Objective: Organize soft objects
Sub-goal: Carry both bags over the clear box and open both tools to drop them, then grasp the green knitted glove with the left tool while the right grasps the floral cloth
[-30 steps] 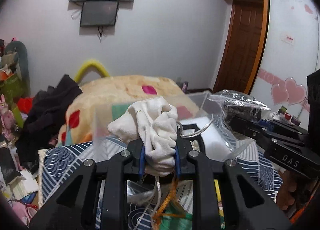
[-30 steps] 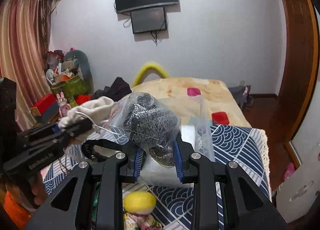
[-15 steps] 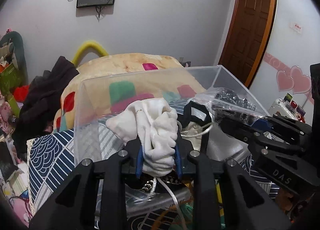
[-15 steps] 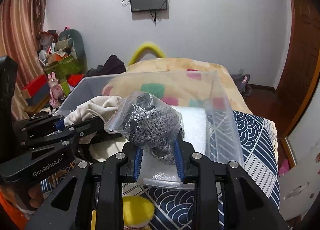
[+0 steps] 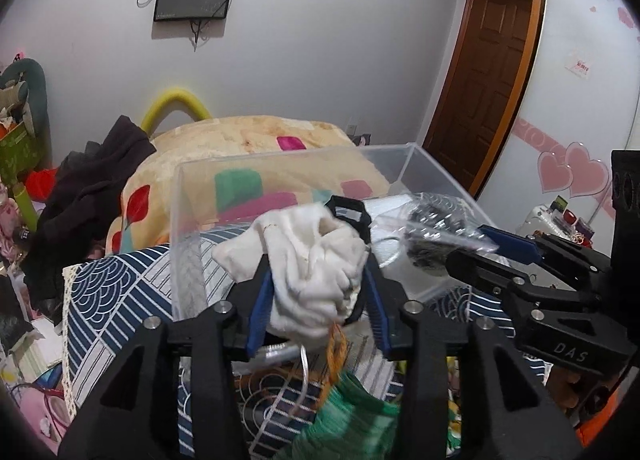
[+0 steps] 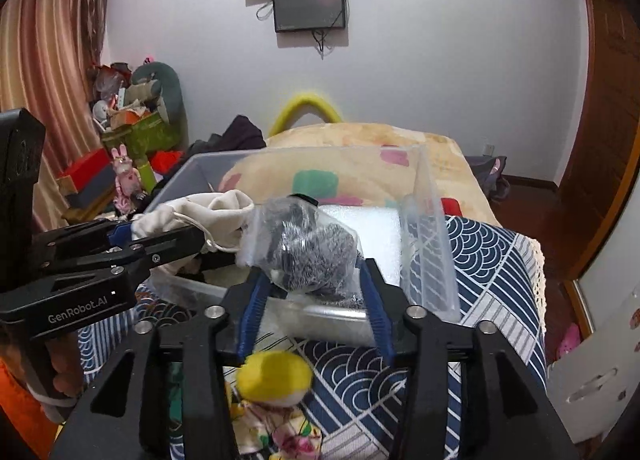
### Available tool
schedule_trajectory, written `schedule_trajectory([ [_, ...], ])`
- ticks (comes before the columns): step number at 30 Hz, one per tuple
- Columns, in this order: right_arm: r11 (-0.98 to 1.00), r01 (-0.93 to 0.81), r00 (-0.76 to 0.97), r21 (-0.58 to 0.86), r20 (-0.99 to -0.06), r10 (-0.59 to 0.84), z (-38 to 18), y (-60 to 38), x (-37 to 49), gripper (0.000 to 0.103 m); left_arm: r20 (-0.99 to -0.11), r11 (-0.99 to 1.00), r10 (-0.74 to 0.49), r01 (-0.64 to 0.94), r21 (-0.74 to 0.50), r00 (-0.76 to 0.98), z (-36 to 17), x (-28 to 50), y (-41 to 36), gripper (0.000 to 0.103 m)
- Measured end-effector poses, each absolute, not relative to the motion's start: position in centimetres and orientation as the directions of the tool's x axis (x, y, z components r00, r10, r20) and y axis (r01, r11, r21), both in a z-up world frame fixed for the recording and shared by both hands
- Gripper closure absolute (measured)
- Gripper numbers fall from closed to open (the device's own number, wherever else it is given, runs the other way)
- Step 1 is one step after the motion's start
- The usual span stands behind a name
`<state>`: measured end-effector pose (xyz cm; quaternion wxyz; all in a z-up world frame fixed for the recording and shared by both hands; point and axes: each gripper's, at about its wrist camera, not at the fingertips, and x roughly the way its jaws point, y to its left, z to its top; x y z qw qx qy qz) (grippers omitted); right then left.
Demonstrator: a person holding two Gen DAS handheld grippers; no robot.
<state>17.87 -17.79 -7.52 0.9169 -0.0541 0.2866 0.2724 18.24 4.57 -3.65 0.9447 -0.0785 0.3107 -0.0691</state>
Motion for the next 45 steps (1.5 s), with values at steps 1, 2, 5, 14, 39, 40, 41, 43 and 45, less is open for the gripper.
schedule_trajectory([
  [1,0.845,-0.532,0.692,0.055,-0.547,0.471,-7.3,-17.9,17.6,0.051,-0.568,0.978,-0.178,0.083,-0.19,0.803,-3.4,17.8,4.6,0.05],
  [2,0.846,-0.531,0.699,0.051,-0.537,0.472,-7.0,-18.1,17.3,0.049,-0.56,0.978,-0.179,0.085,-0.19,0.809,-3.1,17.5,4.6,0.047],
  [5,0.846,-0.533,0.72,0.035,-0.507,0.474,-6.3,-18.3,16.4,0.047,-0.529,0.98,-0.17,0.085,-0.181,0.832,-2.2,16.1,4.6,0.043],
  [14,0.846,-0.533,0.749,0.034,-0.447,0.49,-5.8,-20.0,13.9,0.042,-0.453,0.981,-0.152,0.078,-0.177,0.878,-0.6,11.5,5.0,0.024],
  [39,0.802,-0.591,0.578,0.087,-0.648,0.496,-15.0,-17.3,11.6,0.031,-0.612,0.976,-0.138,0.001,-0.22,0.778,-11.0,8.9,4.5,0.02],
  [40,0.802,-0.592,0.577,0.077,-0.654,0.489,-15.3,-17.0,11.6,0.031,-0.612,0.974,-0.144,0.002,-0.226,0.778,-11.0,9.0,4.4,0.021],
  [41,0.807,-0.588,0.581,0.063,-0.66,0.475,-15.6,-16.8,11.7,0.031,-0.612,0.974,-0.146,0.003,-0.228,0.777,-11.1,9.0,4.4,0.023],
  [43,0.811,-0.584,0.592,0.049,-0.657,0.466,-15.6,-16.7,11.7,0.032,-0.61,0.971,-0.159,0.01,-0.24,0.776,-11.3,9.1,4.3,0.028],
  [45,0.814,-0.579,0.599,0.047,-0.653,0.464,-15.5,-16.8,11.6,0.039,-0.61,0.967,-0.173,0.015,-0.256,0.773,-11.3,9.3,4.3,0.036],
])
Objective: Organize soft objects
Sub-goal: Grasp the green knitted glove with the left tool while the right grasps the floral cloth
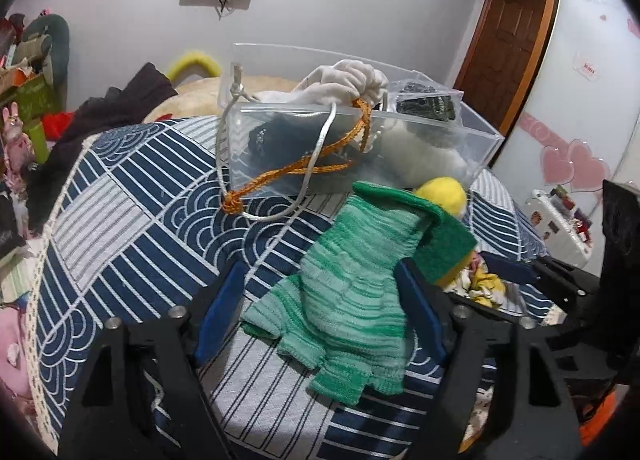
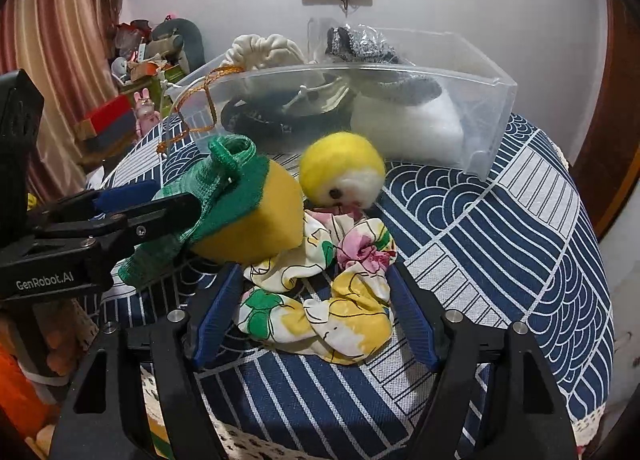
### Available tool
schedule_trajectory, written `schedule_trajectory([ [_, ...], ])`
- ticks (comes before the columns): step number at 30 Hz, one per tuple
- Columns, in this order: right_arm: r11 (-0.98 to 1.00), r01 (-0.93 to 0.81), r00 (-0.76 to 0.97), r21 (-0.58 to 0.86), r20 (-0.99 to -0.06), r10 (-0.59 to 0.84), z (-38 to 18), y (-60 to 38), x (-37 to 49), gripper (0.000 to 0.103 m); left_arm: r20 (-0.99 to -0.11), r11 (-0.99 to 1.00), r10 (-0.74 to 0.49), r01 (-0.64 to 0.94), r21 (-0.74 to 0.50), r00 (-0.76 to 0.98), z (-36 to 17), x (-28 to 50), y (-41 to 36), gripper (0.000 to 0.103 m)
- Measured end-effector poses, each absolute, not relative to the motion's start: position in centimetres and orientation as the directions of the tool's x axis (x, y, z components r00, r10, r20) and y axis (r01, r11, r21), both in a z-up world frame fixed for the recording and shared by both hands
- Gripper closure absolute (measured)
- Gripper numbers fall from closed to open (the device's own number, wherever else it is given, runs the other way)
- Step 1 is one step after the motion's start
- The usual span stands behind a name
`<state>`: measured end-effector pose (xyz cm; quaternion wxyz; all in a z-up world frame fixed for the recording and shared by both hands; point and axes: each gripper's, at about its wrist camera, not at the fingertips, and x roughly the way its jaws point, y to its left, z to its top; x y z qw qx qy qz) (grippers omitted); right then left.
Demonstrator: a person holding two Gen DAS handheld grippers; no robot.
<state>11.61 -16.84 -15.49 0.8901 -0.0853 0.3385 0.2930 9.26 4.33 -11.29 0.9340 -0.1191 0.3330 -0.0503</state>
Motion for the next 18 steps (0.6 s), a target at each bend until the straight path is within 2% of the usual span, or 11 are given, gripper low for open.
schedule_trajectory([
  [3,0.816,-0.576,0.602,0.052,-0.649,0.466,-15.4,-17.2,11.5,0.054,-0.606,0.951,-0.23,0.046,-0.304,0.761,-11.3,9.3,4.5,0.043],
  [6,0.817,-0.573,0.601,0.065,-0.644,0.473,-15.3,-17.8,11.3,0.073,-0.598,0.948,-0.239,0.052,-0.313,0.765,-11.4,9.1,4.6,0.061],
  [7,0.817,-0.572,0.601,0.07,-0.643,0.475,-15.3,-18.1,11.3,0.077,-0.595,0.948,-0.243,0.057,-0.314,0.766,-11.2,9.0,4.5,0.071],
  [11,0.824,-0.561,0.612,0.077,-0.632,0.475,-15.2,-19.0,11.1,0.085,-0.591,0.946,-0.258,0.076,-0.315,0.764,-10.8,8.5,4.1,0.086],
  [15,0.836,-0.544,0.638,0.069,-0.613,0.466,-14.5,-19.8,10.8,0.091,-0.586,0.956,-0.236,0.077,-0.283,0.775,-10.1,7.8,3.5,0.089],
  [18,0.845,-0.531,0.66,0.068,-0.592,0.463,-13.7,-20.7,10.5,0.092,-0.569,0.96,-0.227,0.083,-0.267,0.79,-9.3,7.1,3.3,0.089],
])
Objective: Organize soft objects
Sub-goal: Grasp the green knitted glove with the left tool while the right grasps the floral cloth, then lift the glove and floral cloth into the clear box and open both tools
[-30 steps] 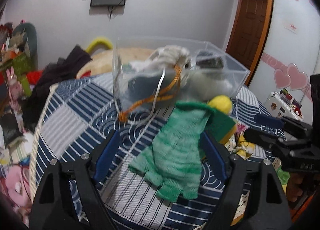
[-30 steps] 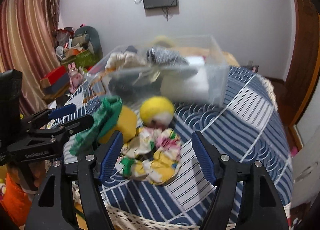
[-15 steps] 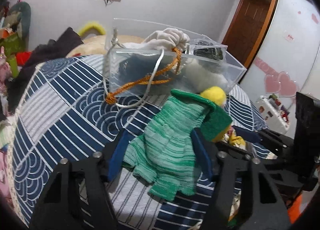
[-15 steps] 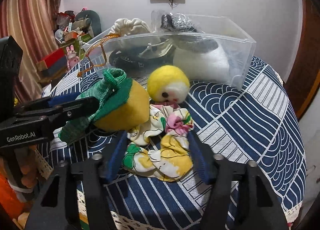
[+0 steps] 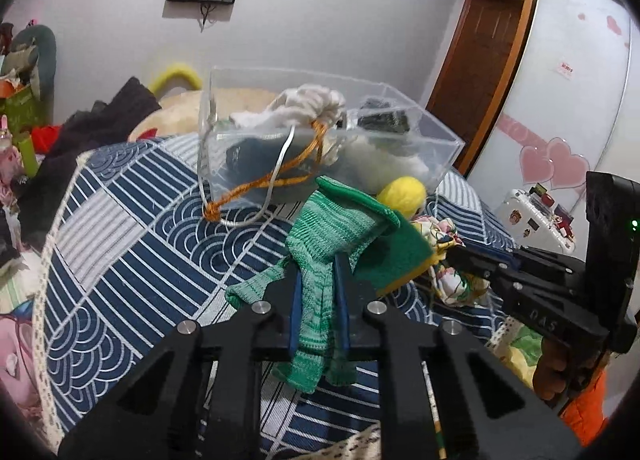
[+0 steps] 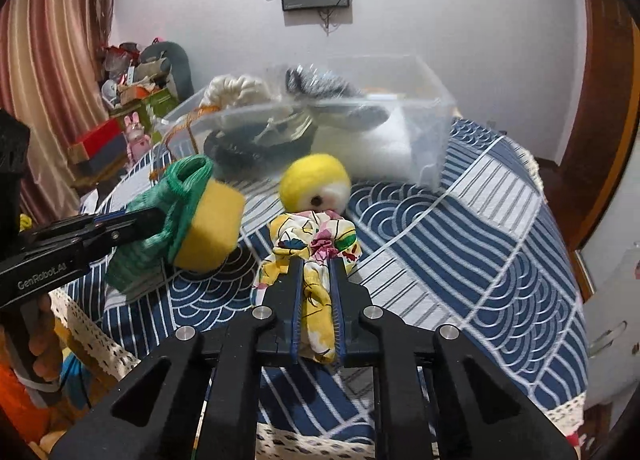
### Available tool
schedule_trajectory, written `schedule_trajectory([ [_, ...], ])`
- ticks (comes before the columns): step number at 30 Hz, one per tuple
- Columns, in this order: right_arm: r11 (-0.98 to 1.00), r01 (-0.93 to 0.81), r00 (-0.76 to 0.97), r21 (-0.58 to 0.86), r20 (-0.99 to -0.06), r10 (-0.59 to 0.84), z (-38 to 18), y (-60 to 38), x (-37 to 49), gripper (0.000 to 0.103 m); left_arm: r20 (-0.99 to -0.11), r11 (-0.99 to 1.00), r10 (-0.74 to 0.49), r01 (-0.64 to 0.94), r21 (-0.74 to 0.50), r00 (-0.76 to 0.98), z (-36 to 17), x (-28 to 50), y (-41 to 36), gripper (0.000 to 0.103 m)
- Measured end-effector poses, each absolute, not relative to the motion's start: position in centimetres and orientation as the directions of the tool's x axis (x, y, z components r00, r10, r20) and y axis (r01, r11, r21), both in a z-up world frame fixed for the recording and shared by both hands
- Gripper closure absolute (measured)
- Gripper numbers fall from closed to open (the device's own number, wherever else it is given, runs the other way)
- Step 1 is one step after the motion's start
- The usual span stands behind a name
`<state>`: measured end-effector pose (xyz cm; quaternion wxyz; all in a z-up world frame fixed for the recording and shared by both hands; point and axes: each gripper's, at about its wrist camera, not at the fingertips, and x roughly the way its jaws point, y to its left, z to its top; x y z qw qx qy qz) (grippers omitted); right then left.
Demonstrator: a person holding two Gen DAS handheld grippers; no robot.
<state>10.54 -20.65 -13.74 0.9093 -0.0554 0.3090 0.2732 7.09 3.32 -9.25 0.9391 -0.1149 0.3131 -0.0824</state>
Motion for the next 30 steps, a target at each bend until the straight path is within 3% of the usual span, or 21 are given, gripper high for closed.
schedule_trajectory([
  [22,0.872,-0.487,0.8,0.049,-0.377,0.467,-5.7,-21.6,11.0,0.092,-0.369,0.981,-0.153,0.097,-0.168,0.917,-0.2,5.6,3.4,0.089],
  [30,0.881,-0.473,0.822,0.025,-0.348,0.451,-4.0,-20.6,13.0,0.092,-0.356,0.982,-0.143,0.088,-0.165,0.923,1.3,9.1,3.9,0.089],
])
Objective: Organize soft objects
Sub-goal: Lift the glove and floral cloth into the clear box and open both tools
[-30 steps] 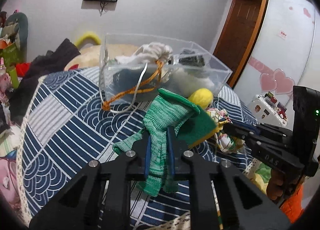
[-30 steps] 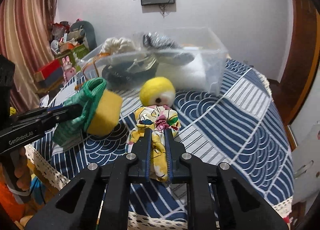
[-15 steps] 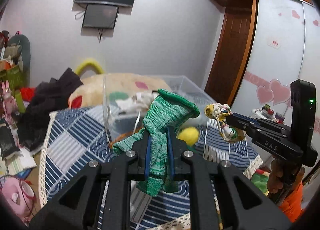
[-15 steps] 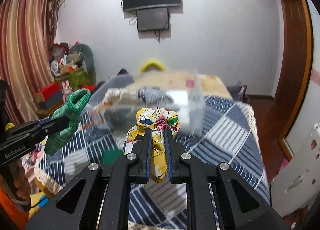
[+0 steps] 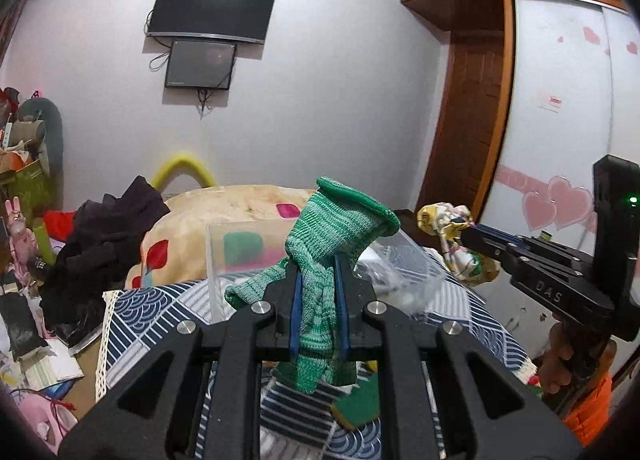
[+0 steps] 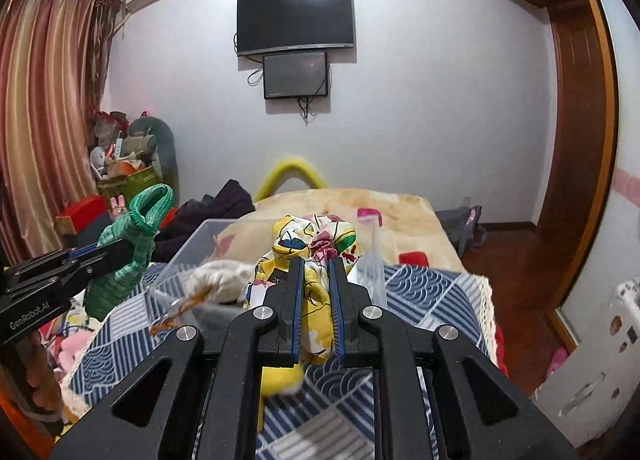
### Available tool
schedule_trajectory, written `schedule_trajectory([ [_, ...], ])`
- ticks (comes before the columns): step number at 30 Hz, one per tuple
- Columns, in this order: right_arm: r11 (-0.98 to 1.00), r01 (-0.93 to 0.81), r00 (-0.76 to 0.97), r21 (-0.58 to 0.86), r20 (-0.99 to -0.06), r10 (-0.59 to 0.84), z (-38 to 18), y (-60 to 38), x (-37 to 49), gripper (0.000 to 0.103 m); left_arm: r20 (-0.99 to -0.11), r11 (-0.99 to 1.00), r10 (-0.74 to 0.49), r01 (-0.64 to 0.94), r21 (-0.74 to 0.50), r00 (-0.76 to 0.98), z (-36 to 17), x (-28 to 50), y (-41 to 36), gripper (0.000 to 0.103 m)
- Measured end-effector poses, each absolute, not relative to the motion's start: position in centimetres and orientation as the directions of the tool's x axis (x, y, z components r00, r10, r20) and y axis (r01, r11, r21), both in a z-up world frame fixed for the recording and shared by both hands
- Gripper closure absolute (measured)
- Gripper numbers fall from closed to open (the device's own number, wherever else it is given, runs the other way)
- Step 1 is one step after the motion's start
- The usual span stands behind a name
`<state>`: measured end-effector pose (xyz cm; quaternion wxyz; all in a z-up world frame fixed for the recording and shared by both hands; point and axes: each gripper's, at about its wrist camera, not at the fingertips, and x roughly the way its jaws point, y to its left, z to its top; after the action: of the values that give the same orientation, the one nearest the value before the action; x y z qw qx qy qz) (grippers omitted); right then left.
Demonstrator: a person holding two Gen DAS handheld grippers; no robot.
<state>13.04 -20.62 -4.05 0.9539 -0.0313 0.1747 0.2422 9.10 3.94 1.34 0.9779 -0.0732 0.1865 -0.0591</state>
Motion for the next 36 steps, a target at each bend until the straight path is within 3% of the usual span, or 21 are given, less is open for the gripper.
schedule_trajectory([
  [6,0.89,-0.456,0.829,-0.001,-0.365,0.424,-3.8,-19.8,15.2,0.092,-0.388,0.987,-0.103,0.046,-0.155,0.916,0.9,12.6,4.7,0.089],
  [21,0.883,-0.467,0.759,-0.048,-0.533,0.373,-8.1,-17.6,19.1,0.092,-0.535,0.987,-0.099,0.015,-0.158,0.839,-4.3,19.8,5.5,0.088],
  [27,0.87,-0.489,0.738,-0.062,-0.561,0.375,-8.6,-17.4,19.0,0.092,-0.536,0.992,-0.092,0.029,-0.124,0.839,-4.9,19.7,4.7,0.076],
  [31,0.873,-0.484,0.739,-0.062,-0.564,0.37,-8.2,-18.1,18.8,0.085,-0.551,0.991,-0.097,0.028,-0.131,0.829,-4.8,19.7,4.9,0.056],
  [36,0.872,-0.485,0.754,-0.06,-0.534,0.383,-7.3,-19.1,17.7,0.076,-0.547,0.988,-0.12,0.044,-0.15,0.829,-4.2,18.7,4.7,0.052],
])
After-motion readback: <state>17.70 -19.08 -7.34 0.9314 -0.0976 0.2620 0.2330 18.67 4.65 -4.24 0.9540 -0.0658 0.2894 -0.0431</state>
